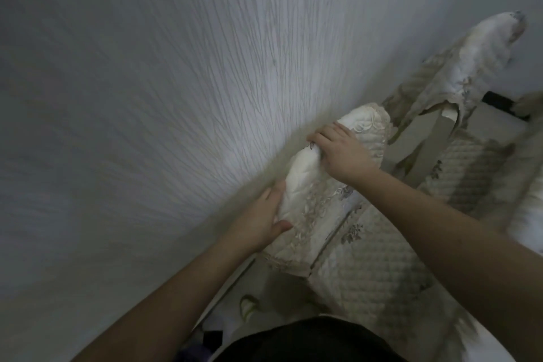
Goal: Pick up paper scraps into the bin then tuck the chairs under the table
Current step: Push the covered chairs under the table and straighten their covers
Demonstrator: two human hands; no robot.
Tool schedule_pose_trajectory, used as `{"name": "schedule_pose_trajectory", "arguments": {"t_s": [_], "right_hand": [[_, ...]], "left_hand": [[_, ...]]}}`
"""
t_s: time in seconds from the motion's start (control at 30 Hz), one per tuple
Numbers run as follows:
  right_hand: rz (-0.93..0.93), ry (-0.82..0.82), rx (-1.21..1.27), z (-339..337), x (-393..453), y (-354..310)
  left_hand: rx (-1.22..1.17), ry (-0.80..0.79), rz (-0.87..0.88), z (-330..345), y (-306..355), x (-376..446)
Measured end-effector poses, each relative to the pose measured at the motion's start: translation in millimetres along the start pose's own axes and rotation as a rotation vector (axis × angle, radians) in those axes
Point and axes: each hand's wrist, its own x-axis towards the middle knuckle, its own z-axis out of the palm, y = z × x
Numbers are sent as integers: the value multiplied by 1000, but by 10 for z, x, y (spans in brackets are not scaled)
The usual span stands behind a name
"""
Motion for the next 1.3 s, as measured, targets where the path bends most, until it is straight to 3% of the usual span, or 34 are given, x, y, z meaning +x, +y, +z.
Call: {"name": "schedule_pose_trajectory", "arguments": {"t_s": [0.5, 0.97, 1.3], "right_hand": [[50, 65, 100, -241, -676, 328], [170, 17, 33, -473, -1024, 474], [230, -63, -30, -516, -1115, 369]], "left_hand": [[15, -162, 82, 535, 416, 72], [59, -238, 115, 690, 838, 90], [55, -217, 191, 783, 780, 67]]}}
